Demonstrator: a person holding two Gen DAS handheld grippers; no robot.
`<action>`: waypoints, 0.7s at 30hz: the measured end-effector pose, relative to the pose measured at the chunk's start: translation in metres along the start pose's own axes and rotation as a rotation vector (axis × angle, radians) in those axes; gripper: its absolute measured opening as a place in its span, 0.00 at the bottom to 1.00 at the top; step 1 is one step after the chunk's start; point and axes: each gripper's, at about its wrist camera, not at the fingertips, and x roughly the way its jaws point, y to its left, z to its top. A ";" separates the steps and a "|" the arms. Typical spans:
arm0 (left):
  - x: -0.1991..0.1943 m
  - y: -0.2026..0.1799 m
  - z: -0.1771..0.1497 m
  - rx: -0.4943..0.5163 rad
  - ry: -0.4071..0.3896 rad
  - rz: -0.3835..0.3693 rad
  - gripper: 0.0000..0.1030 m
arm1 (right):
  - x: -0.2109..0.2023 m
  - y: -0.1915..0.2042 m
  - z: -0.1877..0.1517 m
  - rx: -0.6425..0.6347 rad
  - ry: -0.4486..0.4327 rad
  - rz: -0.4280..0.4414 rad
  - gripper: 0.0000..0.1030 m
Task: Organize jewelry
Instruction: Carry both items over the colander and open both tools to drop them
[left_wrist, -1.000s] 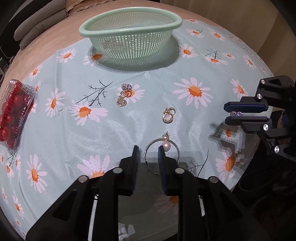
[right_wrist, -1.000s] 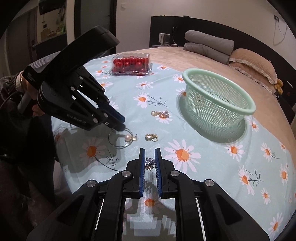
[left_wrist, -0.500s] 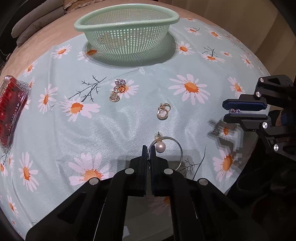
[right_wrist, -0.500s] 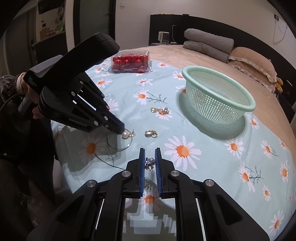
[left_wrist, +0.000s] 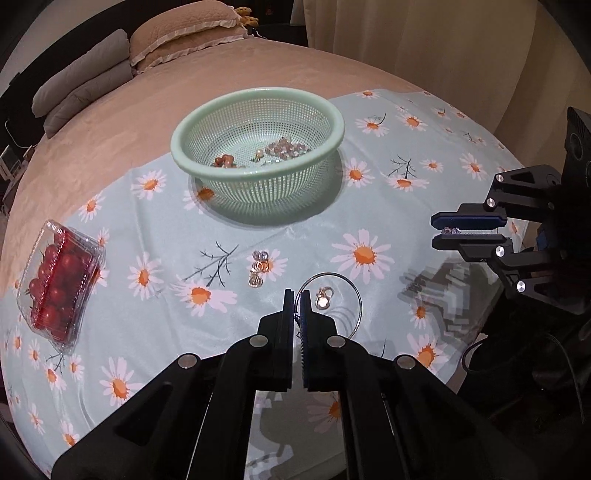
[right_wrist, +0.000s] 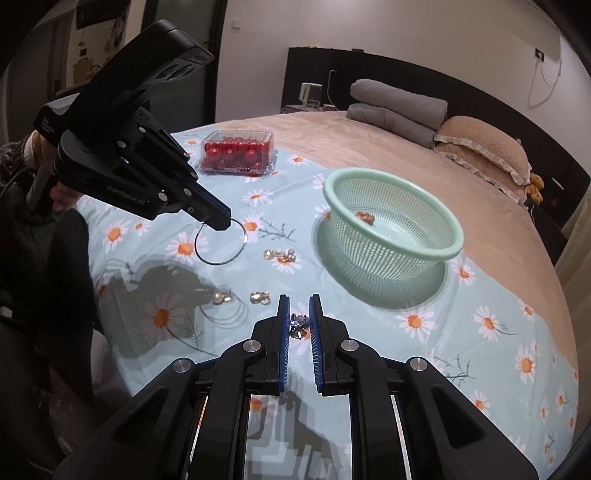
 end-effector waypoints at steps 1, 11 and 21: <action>0.000 0.000 0.006 0.007 -0.004 0.007 0.03 | -0.003 -0.003 0.004 -0.005 -0.008 -0.007 0.10; -0.006 0.017 0.070 0.038 -0.047 0.030 0.03 | -0.006 -0.041 0.044 -0.040 -0.047 -0.063 0.10; 0.022 0.037 0.117 0.057 -0.037 0.042 0.03 | 0.026 -0.076 0.085 -0.047 -0.067 -0.073 0.10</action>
